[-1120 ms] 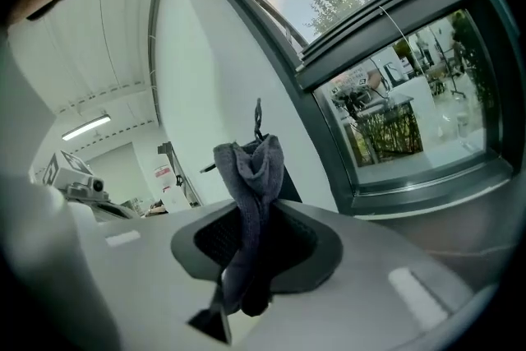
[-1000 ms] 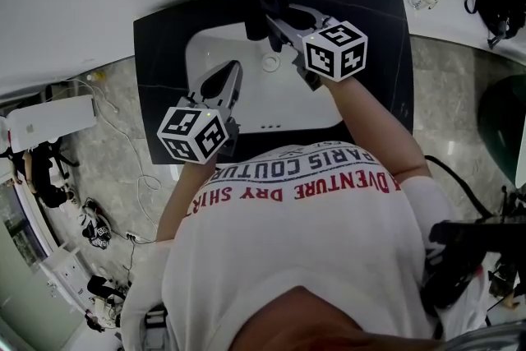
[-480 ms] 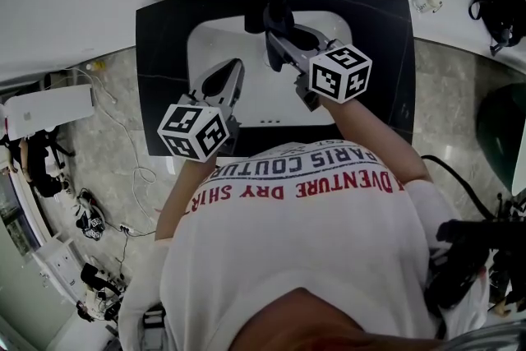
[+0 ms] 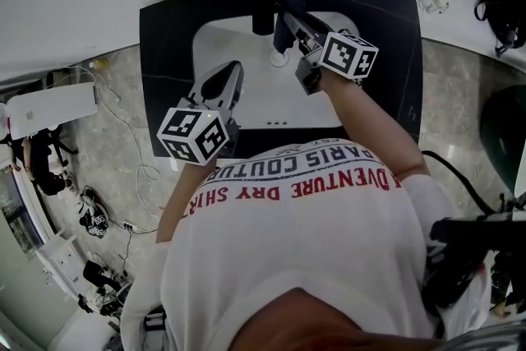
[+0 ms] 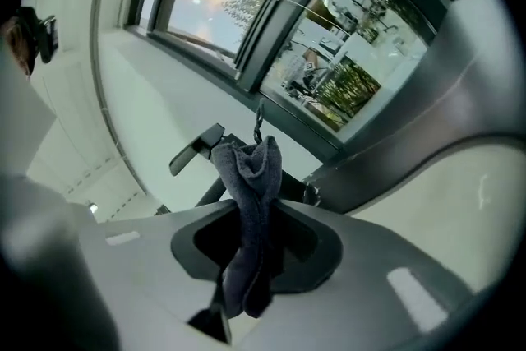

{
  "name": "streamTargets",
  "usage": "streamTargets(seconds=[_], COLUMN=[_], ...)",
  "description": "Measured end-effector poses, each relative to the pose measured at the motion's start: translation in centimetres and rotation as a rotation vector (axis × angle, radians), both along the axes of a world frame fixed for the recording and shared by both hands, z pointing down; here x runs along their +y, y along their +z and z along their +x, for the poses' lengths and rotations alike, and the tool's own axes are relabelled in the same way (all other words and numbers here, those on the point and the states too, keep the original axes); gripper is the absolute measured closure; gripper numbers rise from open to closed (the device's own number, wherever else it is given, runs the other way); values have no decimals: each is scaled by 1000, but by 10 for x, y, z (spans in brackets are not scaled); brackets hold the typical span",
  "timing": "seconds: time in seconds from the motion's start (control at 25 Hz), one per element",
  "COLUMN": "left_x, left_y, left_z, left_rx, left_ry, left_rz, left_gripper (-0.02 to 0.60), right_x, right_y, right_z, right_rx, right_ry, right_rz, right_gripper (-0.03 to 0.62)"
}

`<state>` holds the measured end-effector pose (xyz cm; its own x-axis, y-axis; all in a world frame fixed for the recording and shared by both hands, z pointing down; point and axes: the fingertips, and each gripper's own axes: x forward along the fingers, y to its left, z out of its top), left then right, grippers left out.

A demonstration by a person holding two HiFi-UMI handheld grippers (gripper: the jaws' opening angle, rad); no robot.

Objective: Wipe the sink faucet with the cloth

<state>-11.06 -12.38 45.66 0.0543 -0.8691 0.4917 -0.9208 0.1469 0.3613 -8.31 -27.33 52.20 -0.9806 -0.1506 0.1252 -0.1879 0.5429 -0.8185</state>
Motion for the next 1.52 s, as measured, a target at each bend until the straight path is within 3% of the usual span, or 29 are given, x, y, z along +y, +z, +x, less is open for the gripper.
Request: streamTargets(seconds=[0.28,0.64,1.12,1.52], left_x=[-1,1,-3,6], left_y=[-11,-13,-10,-8], left_z=[-8,-6,-3,19], left_rx=[9,8,0,0], left_ry=[11,18,22,18], left_rz=[-13,-20,-13,1], left_gripper=[580,580,580,580], right_x=[-9,-8,-5,34], right_y=[-15,-25,-21,-27], right_z=[-27,-30,-25,6], right_rx=[-249,-418,-483,-505], right_ry=[54,57,8,-59], right_rz=[-220,-350,-448,-474], right_gripper=[516,516,519,519])
